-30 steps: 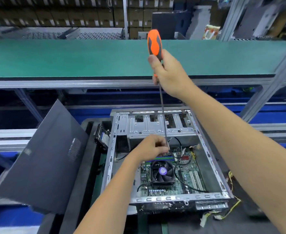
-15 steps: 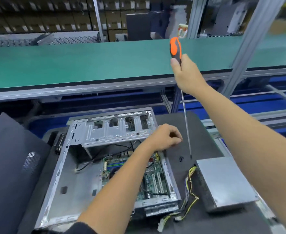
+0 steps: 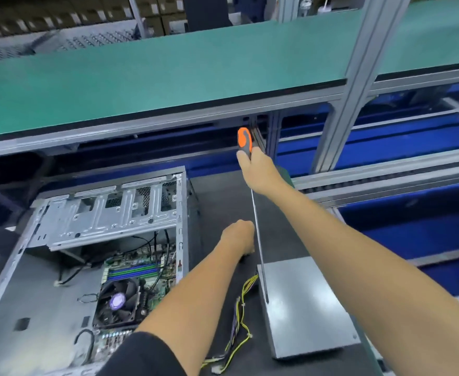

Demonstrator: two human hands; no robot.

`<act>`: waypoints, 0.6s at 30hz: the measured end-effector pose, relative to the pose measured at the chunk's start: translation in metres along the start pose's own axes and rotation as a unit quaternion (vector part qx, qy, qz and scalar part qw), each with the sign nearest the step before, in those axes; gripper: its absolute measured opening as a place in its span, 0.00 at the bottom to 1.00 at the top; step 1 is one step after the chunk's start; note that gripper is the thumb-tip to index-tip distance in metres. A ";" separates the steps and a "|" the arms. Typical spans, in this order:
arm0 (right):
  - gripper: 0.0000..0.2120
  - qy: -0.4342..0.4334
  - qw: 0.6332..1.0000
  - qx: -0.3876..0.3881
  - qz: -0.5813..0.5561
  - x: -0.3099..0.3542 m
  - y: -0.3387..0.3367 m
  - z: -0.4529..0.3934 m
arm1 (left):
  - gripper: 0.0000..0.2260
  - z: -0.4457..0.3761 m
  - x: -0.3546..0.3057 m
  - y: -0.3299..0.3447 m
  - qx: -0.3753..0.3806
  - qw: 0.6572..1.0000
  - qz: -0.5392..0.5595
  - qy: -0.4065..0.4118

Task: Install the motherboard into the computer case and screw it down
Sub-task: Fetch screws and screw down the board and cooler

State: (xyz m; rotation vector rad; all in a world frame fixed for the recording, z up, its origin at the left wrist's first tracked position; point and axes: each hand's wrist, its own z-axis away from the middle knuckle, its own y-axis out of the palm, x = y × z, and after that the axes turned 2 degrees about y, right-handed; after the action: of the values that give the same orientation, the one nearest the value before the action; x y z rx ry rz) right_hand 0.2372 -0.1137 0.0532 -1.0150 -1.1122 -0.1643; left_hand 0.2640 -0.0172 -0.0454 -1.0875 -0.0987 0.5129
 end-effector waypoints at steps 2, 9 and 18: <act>0.14 0.002 1.000 0.015 -0.003 -0.009 0.003 -0.002 | 0.04 -0.005 -0.003 0.007 -0.018 1.000 0.006 -0.011; 0.14 0.002 0.999 0.050 -0.014 -0.017 0.011 -0.005 | 0.06 -0.007 -0.007 0.011 -0.046 0.997 0.053 -0.020; 0.13 -0.006 0.996 0.076 -0.035 -0.008 0.007 -0.002 | 0.08 -0.008 0.000 0.018 -0.033 0.991 0.120 -0.037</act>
State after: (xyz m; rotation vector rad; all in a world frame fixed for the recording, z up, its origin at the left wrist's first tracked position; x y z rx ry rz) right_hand 0.2389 -0.1142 0.0427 -0.8425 -1.1532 -0.1275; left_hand 0.2608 -0.0176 -0.0646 -1.1516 -0.0496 0.7720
